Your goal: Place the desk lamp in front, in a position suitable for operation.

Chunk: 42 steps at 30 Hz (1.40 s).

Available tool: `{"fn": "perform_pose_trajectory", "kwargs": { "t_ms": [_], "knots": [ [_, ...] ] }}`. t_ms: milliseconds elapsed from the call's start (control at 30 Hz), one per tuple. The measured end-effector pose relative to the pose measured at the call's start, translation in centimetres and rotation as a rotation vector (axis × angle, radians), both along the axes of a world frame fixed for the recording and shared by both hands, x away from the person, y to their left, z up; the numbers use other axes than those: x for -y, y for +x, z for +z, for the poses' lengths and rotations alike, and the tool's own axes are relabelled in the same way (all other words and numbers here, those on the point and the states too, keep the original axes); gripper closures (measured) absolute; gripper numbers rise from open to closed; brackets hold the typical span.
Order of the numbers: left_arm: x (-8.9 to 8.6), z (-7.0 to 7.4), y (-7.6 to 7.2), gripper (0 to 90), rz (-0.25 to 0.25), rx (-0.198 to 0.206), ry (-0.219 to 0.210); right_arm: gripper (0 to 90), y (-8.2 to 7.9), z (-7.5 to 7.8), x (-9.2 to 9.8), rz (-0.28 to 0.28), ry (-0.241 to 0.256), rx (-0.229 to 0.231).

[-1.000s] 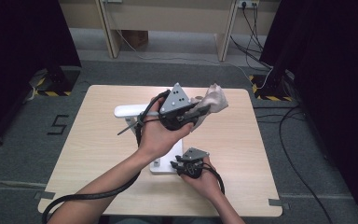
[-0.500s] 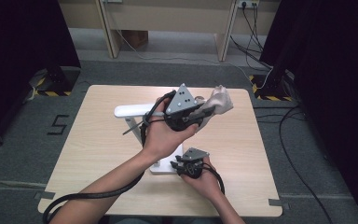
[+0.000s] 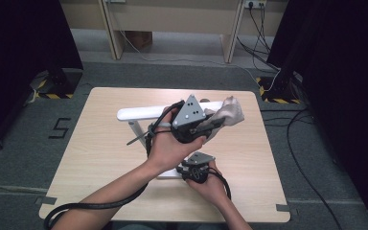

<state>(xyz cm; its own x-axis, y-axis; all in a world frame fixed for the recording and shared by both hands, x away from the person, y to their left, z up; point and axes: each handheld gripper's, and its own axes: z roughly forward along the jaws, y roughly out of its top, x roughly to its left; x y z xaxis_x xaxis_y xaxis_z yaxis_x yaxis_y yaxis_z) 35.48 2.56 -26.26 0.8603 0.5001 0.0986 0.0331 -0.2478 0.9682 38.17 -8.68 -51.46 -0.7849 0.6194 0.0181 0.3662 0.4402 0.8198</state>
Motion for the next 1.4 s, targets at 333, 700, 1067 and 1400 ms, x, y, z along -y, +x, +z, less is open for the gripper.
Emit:
{"fn": "perform_pose_trajectory", "kwargs": {
  "t_ms": [333,700,1067,1400],
  "knots": [
    [-0.9,-0.3,-1.2,80.1,-0.018,0.0,-0.009,65.0,0.0,0.0,0.0,-0.001,0.0,0.0],
    [-2.3,-0.2,-2.2,80.1,-0.022,0.006,-0.033,65.0,0.0,0.0,0.0,-0.001,0.0,0.0],
    [0.2,-2.3,-0.7,80.4,-0.023,-0.047,-0.004,65.0,0.0,0.0,0.0,-0.002,0.0,0.0],
    [0.4,-3.7,0.6,80.3,0.028,-0.091,0.018,65.0,0.0,0.0,0.0,-0.001,0.0,0.002]
  ]
}}
